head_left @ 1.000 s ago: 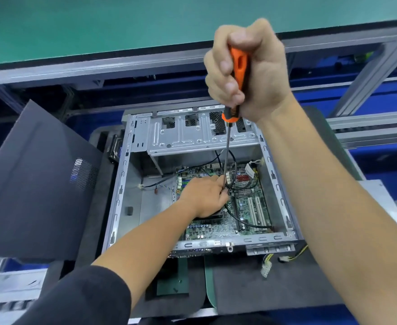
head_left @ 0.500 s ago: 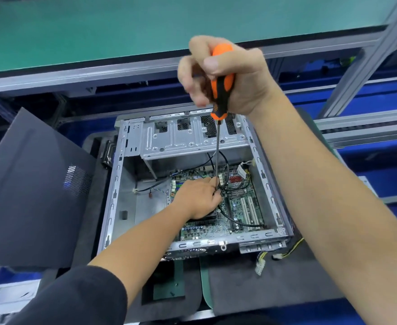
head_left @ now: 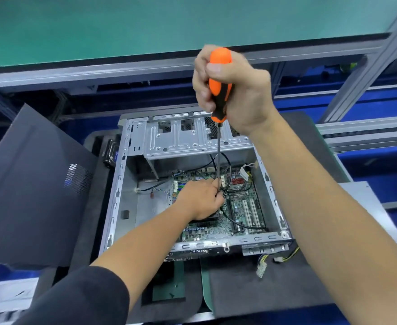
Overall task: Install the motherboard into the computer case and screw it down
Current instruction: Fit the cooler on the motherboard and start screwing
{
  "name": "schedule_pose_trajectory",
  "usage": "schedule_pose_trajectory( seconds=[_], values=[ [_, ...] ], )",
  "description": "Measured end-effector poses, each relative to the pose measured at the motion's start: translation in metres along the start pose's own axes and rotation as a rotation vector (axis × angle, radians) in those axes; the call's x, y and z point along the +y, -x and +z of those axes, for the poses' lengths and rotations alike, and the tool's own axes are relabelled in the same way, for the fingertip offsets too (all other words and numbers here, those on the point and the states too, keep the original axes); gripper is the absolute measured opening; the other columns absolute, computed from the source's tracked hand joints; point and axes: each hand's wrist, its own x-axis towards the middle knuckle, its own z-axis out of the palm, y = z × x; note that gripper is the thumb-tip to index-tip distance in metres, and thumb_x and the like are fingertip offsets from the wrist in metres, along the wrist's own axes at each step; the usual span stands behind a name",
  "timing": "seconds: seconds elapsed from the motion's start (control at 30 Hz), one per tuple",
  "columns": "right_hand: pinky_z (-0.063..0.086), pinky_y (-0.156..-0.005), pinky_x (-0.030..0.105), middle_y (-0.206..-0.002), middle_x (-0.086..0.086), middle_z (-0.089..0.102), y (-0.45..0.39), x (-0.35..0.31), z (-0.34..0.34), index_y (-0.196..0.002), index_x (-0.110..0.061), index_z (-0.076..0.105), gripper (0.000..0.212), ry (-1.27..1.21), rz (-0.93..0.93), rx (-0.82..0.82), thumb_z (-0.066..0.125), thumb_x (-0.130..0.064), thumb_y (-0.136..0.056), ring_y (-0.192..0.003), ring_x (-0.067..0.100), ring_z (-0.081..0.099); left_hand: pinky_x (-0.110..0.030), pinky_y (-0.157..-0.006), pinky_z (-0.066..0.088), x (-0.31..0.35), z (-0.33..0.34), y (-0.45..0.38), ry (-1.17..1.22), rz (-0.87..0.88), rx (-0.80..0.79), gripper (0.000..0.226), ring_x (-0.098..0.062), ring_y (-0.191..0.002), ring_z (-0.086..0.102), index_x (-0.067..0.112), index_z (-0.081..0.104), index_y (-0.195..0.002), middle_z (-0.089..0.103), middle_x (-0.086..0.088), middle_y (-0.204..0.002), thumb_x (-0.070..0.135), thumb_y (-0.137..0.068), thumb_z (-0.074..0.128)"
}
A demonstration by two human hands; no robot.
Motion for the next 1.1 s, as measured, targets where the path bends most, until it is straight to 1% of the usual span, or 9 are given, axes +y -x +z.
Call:
schedule_pose_trajectory(
  seconds=[0.1,0.17,0.27,0.33,0.4,0.53,0.57,0.73,1.1],
  values=[
    [0.037,-0.048,0.023,-0.058,0.004,0.047,-0.005,-0.007,-0.015,-0.074,-0.009,0.044,0.035,-0.113,0.160,-0.162,0.071,-0.027,-0.061,-0.045,0.018,0.040,-0.033,-0.063,0.031,0.000,0.000,0.000,0.002,-0.009,0.000,0.037,-0.019,-0.072,0.039,0.018,0.041,-0.100,0.042,0.000,-0.083,0.045,-0.092,0.018],
    [0.034,-0.041,0.020,-0.050,0.002,0.043,-0.003,-0.008,-0.015,-0.071,-0.012,0.042,0.024,-0.028,0.181,-0.119,0.064,-0.021,-0.069,-0.037,0.016,0.035,-0.033,-0.062,0.031,0.000,0.000,0.000,0.017,-0.010,0.003,0.029,-0.019,-0.069,0.041,0.022,0.035,-0.093,0.045,0.000,-0.081,0.045,-0.091,0.017],
    [0.022,-0.040,0.021,-0.047,0.001,0.023,0.002,0.002,0.005,-0.064,-0.014,0.026,0.039,0.182,0.065,0.284,0.058,-0.017,-0.086,-0.037,0.017,0.019,-0.033,-0.060,0.034,0.000,0.000,-0.001,0.022,-0.008,0.003,0.028,-0.019,-0.066,0.043,0.023,0.032,-0.087,0.049,0.000,-0.078,0.046,-0.091,0.016],
    [0.025,-0.047,0.025,-0.053,-0.004,0.022,0.005,0.009,0.023,-0.062,-0.017,0.024,0.046,0.350,-0.112,0.550,0.060,-0.014,-0.090,-0.047,0.015,0.022,-0.034,-0.061,0.038,0.000,0.000,-0.001,0.015,-0.007,-0.001,0.029,-0.019,-0.067,0.044,0.023,0.033,-0.087,0.048,-0.001,-0.078,0.045,-0.092,0.016],
    [0.027,-0.051,0.027,-0.054,-0.007,0.023,0.006,0.005,0.034,-0.058,-0.020,0.025,0.049,0.443,-0.184,0.660,0.061,-0.012,-0.090,-0.052,0.013,0.023,-0.035,-0.064,0.042,0.000,0.001,-0.001,0.005,-0.007,-0.002,0.033,-0.020,-0.071,0.048,0.021,0.039,-0.091,0.055,-0.004,-0.085,0.046,-0.093,0.016],
    [0.022,-0.051,0.036,-0.060,0.010,0.017,0.008,-0.028,0.024,-0.060,-0.020,0.022,0.050,0.376,-0.213,0.780,0.060,-0.013,-0.090,-0.054,0.028,0.017,-0.038,-0.076,0.050,-0.001,0.001,-0.001,0.013,0.009,0.000,0.051,-0.026,-0.095,0.058,0.013,0.048,-0.122,0.060,-0.013,-0.118,0.042,-0.093,0.019],
    [0.021,-0.050,0.034,-0.062,0.013,0.015,0.011,-0.038,0.020,-0.062,-0.019,0.021,0.049,0.347,-0.229,0.794,0.060,-0.014,-0.090,-0.053,0.027,0.016,-0.037,-0.076,0.049,-0.001,0.000,-0.001,0.010,0.015,-0.004,0.050,-0.026,-0.097,0.058,0.013,0.047,-0.122,0.060,-0.013,-0.119,0.042,-0.093,0.019],
    [0.018,-0.040,0.023,-0.062,0.016,0.012,0.032,-0.052,0.020,-0.071,-0.013,0.014,0.050,0.260,-0.188,0.708,0.059,-0.016,-0.093,-0.045,0.024,0.012,-0.033,-0.064,0.034,-0.001,-0.003,0.001,0.029,0.017,0.003,0.019,-0.019,-0.071,0.047,0.023,0.033,-0.092,0.051,-0.001,-0.082,0.038,-0.095,0.022],
    [0.019,-0.043,0.024,-0.061,0.018,0.013,0.042,-0.023,0.031,-0.068,-0.011,0.014,0.052,0.266,-0.084,0.725,0.058,-0.012,-0.094,-0.047,0.022,0.013,-0.033,-0.060,0.034,0.002,-0.004,0.002,0.049,-0.002,0.017,0.019,-0.011,-0.060,0.039,0.022,0.034,-0.088,0.042,0.005,-0.071,0.036,-0.093,0.023]
  ],
)
